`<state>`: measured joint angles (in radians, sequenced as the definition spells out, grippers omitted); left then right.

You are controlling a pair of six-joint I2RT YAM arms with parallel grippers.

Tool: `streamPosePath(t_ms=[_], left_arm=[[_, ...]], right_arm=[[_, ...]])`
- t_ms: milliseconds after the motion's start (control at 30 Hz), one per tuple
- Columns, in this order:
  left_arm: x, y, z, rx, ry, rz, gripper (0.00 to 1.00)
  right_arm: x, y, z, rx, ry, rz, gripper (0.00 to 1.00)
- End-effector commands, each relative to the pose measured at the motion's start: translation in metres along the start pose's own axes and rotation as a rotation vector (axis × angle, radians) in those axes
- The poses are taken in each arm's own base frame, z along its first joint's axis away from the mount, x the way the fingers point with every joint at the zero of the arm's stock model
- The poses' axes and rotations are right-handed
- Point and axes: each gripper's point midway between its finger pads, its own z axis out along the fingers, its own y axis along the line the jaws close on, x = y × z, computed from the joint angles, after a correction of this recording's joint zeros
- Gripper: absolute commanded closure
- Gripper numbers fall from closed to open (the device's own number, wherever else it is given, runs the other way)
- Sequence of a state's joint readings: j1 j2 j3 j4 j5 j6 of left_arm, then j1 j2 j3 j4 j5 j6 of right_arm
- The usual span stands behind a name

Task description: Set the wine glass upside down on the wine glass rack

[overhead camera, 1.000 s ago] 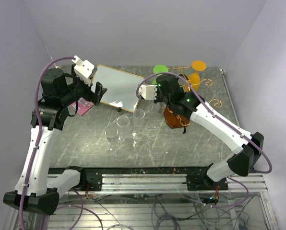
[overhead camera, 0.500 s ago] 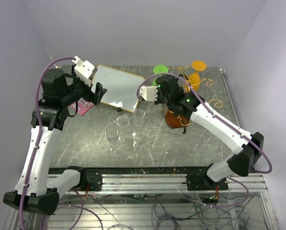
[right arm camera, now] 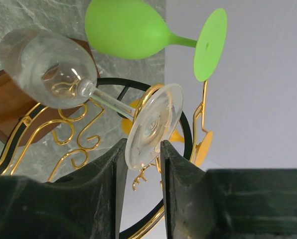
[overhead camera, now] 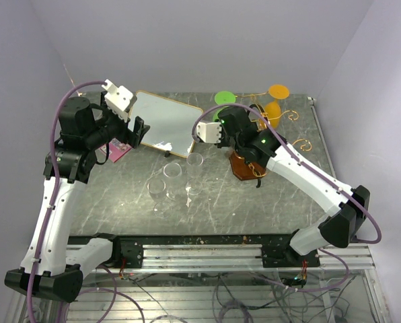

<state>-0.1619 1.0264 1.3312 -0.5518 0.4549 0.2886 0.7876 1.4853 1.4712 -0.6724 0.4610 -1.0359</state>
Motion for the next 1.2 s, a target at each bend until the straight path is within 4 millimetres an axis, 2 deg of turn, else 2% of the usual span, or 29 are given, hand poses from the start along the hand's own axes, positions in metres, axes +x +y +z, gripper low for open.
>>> streamPosePath(t_ms=[0, 267, 467, 700, 1000, 1167], left_arm=[[0.001, 0.001, -0.003, -0.017, 0.001, 0.027, 0.09], [0.007, 0.005, -0.003, -0.041, 0.013, 0.046, 0.09], [0.010, 0.007, -0.001, -0.045, 0.020, 0.050, 0.08], [0.010, 0.008, -0.002, -0.053, 0.022, 0.059, 0.08], [0.012, 0.009, 0.000, -0.050, 0.027, 0.058, 0.08], [0.013, 0.009, 0.002, -0.047, 0.035, 0.055, 0.08]], right_arm=[[0.003, -0.002, -0.009, 0.010, 0.002, 0.008, 0.64], [0.008, -0.004, -0.016, 0.014, 0.008, 0.022, 0.45], [0.010, -0.009, -0.020, 0.024, 0.007, 0.039, 0.38], [0.011, -0.017, -0.027, 0.046, 0.005, 0.061, 0.35], [0.000, -0.054, -0.046, 0.126, -0.076, 0.195, 0.34], [0.001, -0.069, -0.056, 0.153, -0.128, 0.301, 0.34]])
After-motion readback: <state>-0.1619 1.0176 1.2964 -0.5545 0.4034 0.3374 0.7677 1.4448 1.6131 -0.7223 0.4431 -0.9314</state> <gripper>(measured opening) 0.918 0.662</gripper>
